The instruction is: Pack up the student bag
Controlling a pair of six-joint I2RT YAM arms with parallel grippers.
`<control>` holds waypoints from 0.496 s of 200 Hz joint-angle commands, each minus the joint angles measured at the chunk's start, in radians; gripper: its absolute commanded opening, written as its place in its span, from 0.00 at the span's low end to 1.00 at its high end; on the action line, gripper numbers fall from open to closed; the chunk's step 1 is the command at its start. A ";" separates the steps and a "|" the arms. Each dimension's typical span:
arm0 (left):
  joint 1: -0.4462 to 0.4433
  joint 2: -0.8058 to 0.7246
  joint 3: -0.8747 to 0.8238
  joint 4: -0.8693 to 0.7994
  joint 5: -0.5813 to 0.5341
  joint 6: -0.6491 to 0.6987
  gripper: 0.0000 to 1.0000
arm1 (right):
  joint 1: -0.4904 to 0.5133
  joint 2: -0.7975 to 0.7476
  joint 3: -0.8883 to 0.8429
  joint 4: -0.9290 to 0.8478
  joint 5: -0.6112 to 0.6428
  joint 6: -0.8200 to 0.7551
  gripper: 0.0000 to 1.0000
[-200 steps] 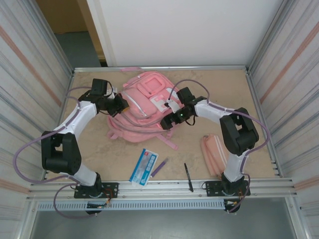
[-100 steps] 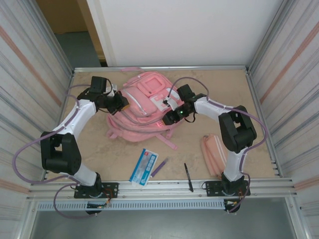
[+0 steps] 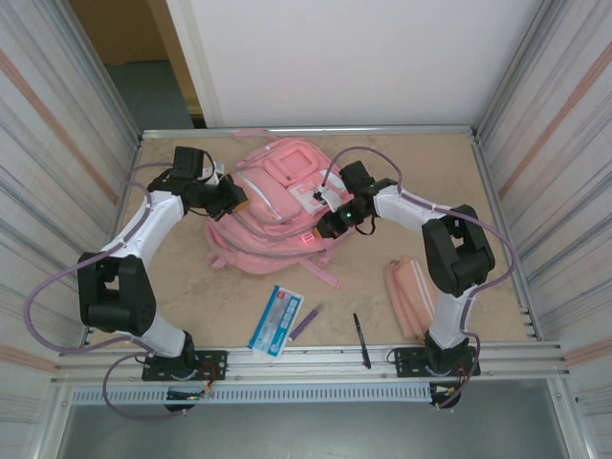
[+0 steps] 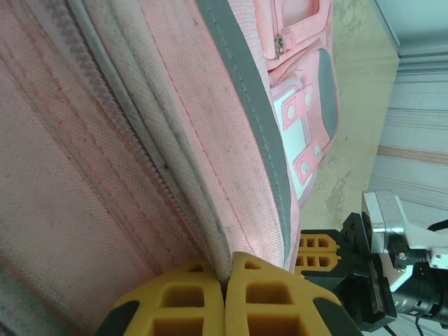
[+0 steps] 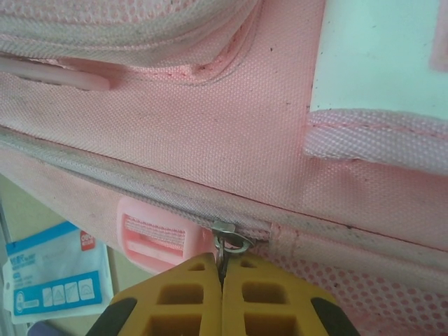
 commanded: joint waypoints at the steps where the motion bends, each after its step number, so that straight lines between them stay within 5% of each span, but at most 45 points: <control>1: 0.003 -0.005 -0.006 0.072 0.062 -0.005 0.00 | 0.027 -0.026 0.067 -0.123 0.018 0.022 0.00; 43: 0.006 0.002 -0.040 0.097 0.062 -0.010 0.00 | 0.085 0.051 0.200 -0.325 0.051 0.026 0.00; 99: 0.005 -0.003 -0.107 0.172 0.063 -0.047 0.00 | 0.126 0.147 0.365 -0.484 -0.076 0.099 0.00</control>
